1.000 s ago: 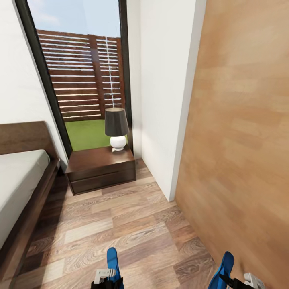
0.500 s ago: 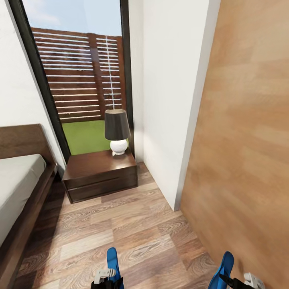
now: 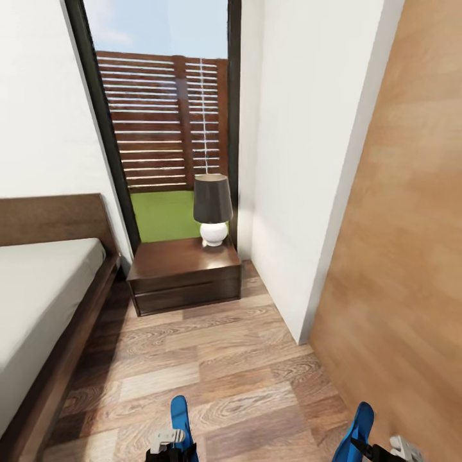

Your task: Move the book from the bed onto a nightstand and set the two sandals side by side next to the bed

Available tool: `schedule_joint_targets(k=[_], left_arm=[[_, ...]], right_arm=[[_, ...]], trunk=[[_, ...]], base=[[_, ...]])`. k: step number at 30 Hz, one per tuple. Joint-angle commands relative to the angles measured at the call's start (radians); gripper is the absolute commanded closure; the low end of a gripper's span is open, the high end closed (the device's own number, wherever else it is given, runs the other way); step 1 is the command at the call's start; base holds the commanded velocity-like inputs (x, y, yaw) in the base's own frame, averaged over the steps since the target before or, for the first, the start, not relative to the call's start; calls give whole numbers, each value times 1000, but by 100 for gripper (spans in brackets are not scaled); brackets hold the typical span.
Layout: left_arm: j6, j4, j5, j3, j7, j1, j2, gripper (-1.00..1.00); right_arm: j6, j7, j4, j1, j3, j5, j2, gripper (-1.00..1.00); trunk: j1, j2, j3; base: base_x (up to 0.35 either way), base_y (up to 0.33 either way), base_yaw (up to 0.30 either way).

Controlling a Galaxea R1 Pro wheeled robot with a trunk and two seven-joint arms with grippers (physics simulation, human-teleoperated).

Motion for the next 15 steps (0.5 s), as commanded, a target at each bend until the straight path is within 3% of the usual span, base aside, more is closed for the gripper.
schedule_joint_targets(k=[1, 15], left_arm=[[-3, 0, 9, -8, -2, -1, 0, 100], [-2, 0, 9, -8, -2, -1, 0, 100]], right_arm=[[2, 5, 4, -1, 1, -10, -1, 100], [2, 5, 4, -1, 1, -10, -1, 100]], trunk=[[0, 0, -1], [0, 0, -1]], base=[[0, 0, 293], [3, 0, 293]])
